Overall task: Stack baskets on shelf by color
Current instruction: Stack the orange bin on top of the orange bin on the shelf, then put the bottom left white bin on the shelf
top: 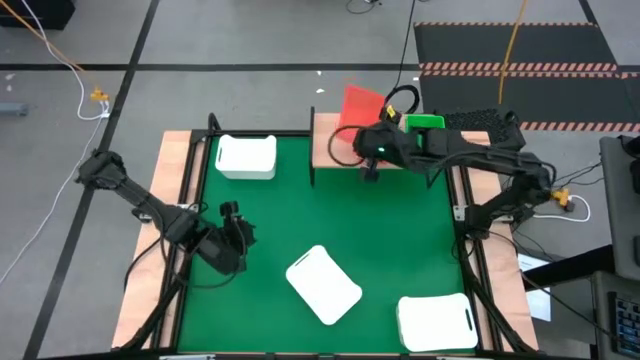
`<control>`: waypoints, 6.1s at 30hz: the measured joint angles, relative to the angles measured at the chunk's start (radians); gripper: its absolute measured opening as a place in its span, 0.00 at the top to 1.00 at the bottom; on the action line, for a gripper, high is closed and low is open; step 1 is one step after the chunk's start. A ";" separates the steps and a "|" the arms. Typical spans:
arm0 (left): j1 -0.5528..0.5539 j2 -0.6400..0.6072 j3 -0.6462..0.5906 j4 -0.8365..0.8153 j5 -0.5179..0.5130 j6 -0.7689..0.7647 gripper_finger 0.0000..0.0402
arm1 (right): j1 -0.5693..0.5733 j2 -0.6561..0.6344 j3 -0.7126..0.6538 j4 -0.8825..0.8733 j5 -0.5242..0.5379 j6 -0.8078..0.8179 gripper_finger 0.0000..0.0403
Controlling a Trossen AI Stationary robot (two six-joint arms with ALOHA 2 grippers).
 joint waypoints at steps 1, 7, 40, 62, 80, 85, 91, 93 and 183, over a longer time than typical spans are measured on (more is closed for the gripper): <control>0.020 -0.027 -0.039 0.044 0.011 0.023 0.59 | -0.007 0.016 0.020 -0.050 -0.015 0.012 1.00; 0.175 -0.136 -0.243 0.351 0.076 0.236 0.60 | -0.044 0.041 0.071 -0.216 -0.077 0.055 1.00; 0.743 -0.153 -0.375 0.744 0.423 0.668 0.60 | -0.164 0.042 -0.054 -0.352 -0.206 -0.241 0.98; 0.742 -0.153 -0.375 0.735 0.422 0.682 0.60 | -0.187 -0.175 -0.071 -0.241 -0.382 0.046 0.83; 0.607 -0.158 -0.271 0.703 0.418 0.459 0.60 | 0.565 -0.004 -0.486 0.684 -0.503 0.160 0.84; 0.462 -0.158 -0.231 0.708 0.417 0.364 0.60 | 0.677 0.098 -0.487 0.698 -0.519 0.163 0.75; 0.287 -0.158 -0.230 0.689 0.333 0.329 0.60 | 0.780 0.152 -0.484 0.698 -0.418 0.237 0.60; 0.252 -0.158 -0.231 0.681 0.280 0.335 0.60 | 0.798 0.171 -0.484 0.689 -0.362 0.237 0.56; 0.928 -0.154 -0.232 0.682 0.266 0.696 0.60 | -0.239 0.013 -0.229 0.359 -0.745 -0.302 0.78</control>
